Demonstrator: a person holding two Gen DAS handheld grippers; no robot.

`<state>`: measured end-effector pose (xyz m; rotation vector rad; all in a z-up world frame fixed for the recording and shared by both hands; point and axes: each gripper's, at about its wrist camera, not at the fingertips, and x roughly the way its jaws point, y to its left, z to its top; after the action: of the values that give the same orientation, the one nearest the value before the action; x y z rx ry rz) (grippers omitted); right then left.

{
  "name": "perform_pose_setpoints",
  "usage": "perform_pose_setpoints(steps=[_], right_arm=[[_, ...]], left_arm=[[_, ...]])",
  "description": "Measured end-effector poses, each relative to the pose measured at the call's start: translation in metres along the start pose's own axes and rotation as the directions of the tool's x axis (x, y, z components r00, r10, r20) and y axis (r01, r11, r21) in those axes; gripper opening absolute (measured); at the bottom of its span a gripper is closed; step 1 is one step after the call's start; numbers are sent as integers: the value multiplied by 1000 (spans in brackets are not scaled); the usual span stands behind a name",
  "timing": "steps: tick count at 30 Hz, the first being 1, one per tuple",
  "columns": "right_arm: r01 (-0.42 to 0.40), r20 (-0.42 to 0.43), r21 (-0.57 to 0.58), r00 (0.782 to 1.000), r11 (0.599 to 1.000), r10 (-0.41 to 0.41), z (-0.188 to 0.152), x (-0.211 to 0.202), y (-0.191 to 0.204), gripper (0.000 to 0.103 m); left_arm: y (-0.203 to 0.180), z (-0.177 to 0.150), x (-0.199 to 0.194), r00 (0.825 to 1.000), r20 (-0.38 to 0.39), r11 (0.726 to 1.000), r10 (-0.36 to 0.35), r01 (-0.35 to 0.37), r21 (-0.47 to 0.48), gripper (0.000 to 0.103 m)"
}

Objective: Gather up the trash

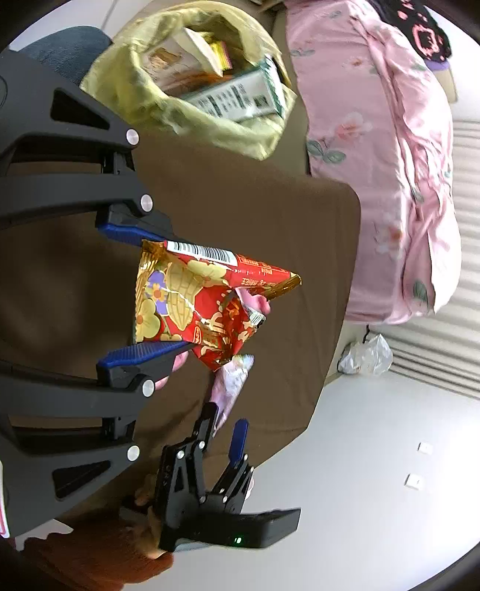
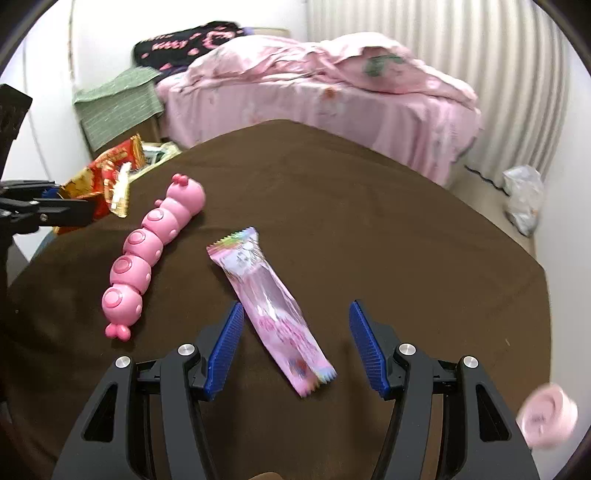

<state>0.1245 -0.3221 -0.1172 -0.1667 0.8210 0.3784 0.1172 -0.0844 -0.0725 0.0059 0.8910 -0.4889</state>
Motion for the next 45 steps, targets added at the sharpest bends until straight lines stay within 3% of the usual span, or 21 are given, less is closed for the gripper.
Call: perform_pose_setpoints(steps=[3,5,7,13,19,27,31,34,41,45], right_arm=[[-51,-28,-15,998,999,50,7,15,4,48],[-87,-34,0,996,996,87,11,20,6,28],[-107,-46,37,993,994,108,17,22,6,16],[-138,25,94,990,986,136,41,-1,18,16],[-169,99,40,981,985,164,83,-25,56,16],[-214,98,-43,971,976,217,136,-4,120,16],[-220,69,-89,972,971,226,154,16,152,16],[-238,41,-112,969,965,244,167,36,173,16],[-274,-40,-131,962,953,271,190,99,209,16],[-283,-72,-117,958,952,276,194,128,219,16]], left_arm=[[15,-6,-5,1000,0,999,10,-10,-35,43],[23,-9,-9,1000,1,998,14,-14,-55,43],[30,-12,-14,1000,9,997,17,-17,-73,43],[56,-15,-35,997,64,991,44,-36,-127,43],[94,-11,-58,985,117,977,125,-102,-189,43],[152,-11,-84,953,174,943,248,-197,-267,43],[193,-17,-87,936,185,903,300,-217,-370,43],[216,-19,-79,938,167,885,305,-214,-414,43],[243,-23,-52,960,144,879,239,-152,-451,43],[256,-17,-42,963,158,870,220,-120,-478,47]])
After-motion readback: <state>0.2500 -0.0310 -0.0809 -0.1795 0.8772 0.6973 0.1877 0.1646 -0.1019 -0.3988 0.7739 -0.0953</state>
